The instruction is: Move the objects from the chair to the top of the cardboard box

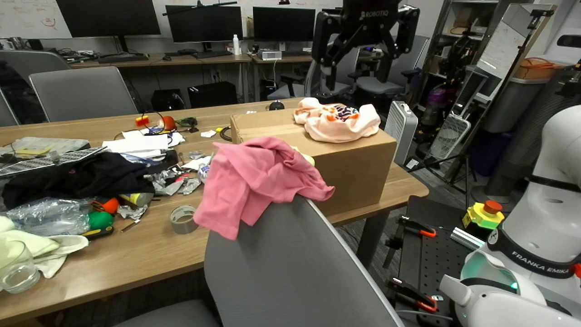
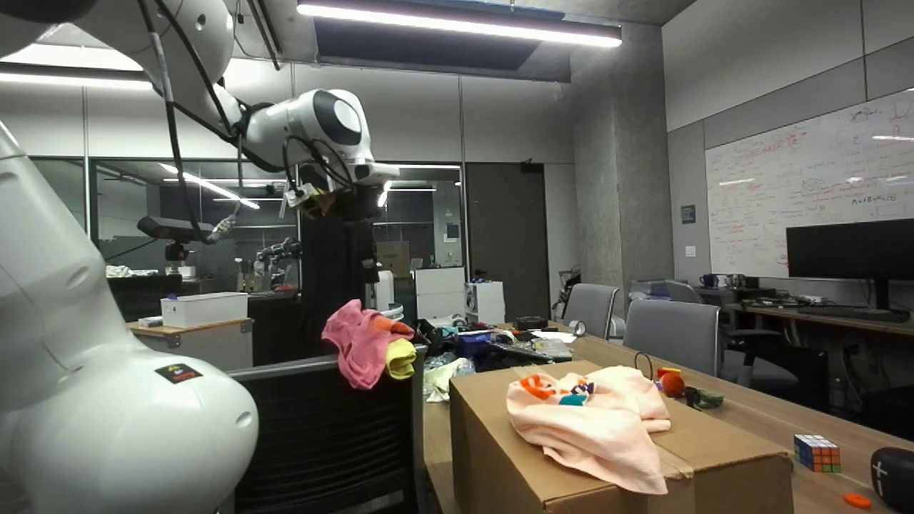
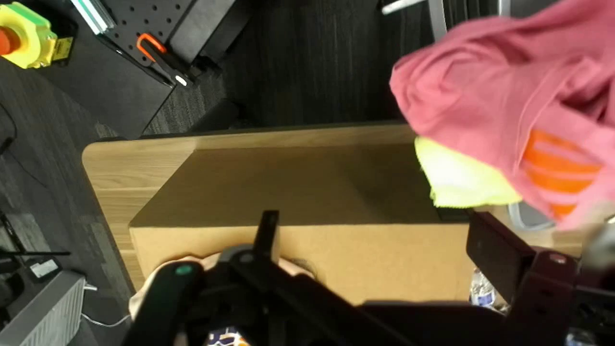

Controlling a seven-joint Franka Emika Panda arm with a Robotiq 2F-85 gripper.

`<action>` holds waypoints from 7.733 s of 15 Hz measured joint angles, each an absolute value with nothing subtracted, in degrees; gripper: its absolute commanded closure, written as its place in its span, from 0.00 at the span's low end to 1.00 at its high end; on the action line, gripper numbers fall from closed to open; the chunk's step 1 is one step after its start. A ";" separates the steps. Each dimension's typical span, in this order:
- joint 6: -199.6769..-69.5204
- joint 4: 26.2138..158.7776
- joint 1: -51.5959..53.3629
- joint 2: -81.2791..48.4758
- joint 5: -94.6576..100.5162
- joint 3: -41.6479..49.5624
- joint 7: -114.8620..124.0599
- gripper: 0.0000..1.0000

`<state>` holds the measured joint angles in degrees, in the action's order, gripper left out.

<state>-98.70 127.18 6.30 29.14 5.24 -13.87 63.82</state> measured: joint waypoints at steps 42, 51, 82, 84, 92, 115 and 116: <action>-114.85 123.61 15.94 9.37 24.81 -24.66 33.74 0.00; -114.76 123.81 15.93 6.54 29.22 -24.33 40.47 0.00; -114.03 124.24 15.92 11.30 30.24 -21.50 47.84 0.98; -114.03 124.31 15.92 13.19 30.24 -21.93 48.80 0.98; -113.81 123.01 15.93 19.37 30.24 -25.19 54.36 0.98; -94.35 109.18 7.56 30.89 22.74 -17.42 59.36 0.98; -93.97 109.17 6.23 31.08 22.70 -16.15 59.40 0.98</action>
